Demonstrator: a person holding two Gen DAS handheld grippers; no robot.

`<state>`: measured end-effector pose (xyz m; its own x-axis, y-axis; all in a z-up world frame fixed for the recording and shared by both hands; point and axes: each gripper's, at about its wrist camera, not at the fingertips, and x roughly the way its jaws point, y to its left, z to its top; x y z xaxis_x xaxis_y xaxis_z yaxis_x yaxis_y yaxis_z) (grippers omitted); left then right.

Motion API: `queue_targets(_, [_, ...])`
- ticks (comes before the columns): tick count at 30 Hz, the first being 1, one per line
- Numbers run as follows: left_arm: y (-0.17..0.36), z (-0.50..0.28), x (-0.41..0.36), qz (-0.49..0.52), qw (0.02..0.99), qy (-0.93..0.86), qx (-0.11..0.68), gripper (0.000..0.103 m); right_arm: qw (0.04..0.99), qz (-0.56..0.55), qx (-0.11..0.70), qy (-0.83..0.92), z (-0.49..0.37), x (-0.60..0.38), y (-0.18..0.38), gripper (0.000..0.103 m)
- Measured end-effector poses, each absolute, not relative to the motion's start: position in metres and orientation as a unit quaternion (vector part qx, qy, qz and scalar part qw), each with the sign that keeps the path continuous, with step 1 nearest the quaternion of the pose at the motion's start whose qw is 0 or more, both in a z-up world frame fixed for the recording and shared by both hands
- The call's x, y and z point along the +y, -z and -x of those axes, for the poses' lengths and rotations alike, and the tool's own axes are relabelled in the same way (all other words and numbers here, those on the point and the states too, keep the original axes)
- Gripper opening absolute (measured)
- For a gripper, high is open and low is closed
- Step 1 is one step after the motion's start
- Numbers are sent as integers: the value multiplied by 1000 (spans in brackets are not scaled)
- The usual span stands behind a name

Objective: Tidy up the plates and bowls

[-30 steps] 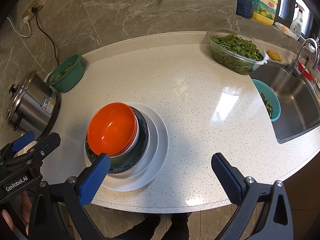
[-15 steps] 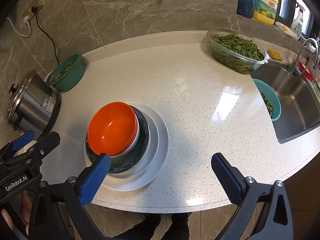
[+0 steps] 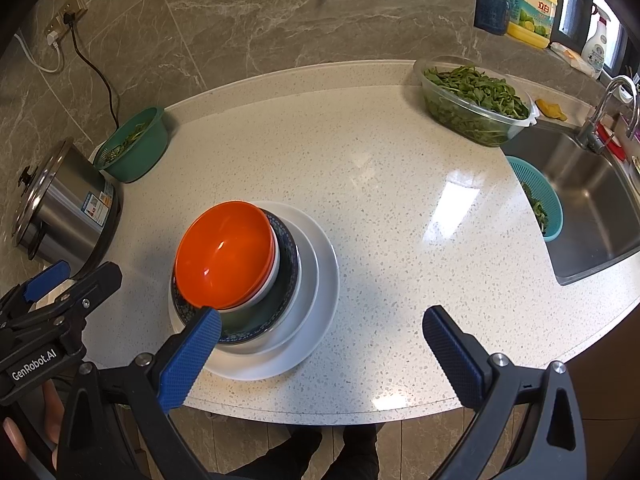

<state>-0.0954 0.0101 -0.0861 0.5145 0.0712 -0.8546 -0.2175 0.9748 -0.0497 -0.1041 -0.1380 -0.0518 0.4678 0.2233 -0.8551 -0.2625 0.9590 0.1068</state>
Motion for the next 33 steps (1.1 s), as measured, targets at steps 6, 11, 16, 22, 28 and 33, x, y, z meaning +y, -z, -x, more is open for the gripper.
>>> queue_targets(6, [86, 95, 11, 77, 866, -83, 486, 100, 856, 20, 496, -142, 104, -138, 52, 103])
queue_targets(11, [87, 95, 9, 77, 867, -83, 486, 100, 856, 20, 496, -142, 104, -138, 52, 103])
queue_targets(16, [88, 95, 9, 78, 866, -83, 486, 100, 856, 21, 496, -142, 104, -137, 52, 103])
queue_targets(22, [88, 96, 8, 74, 869, -85, 483, 100, 855, 19, 498, -145, 104, -137, 53, 103])
queue_targets(28, [83, 98, 10, 79, 876, -87, 469, 100, 854, 19, 498, -145, 103, -137, 53, 103])
queue_targets(33, [82, 97, 10, 79, 876, -85, 469, 100, 854, 19, 498, -146, 103, -137, 53, 103])
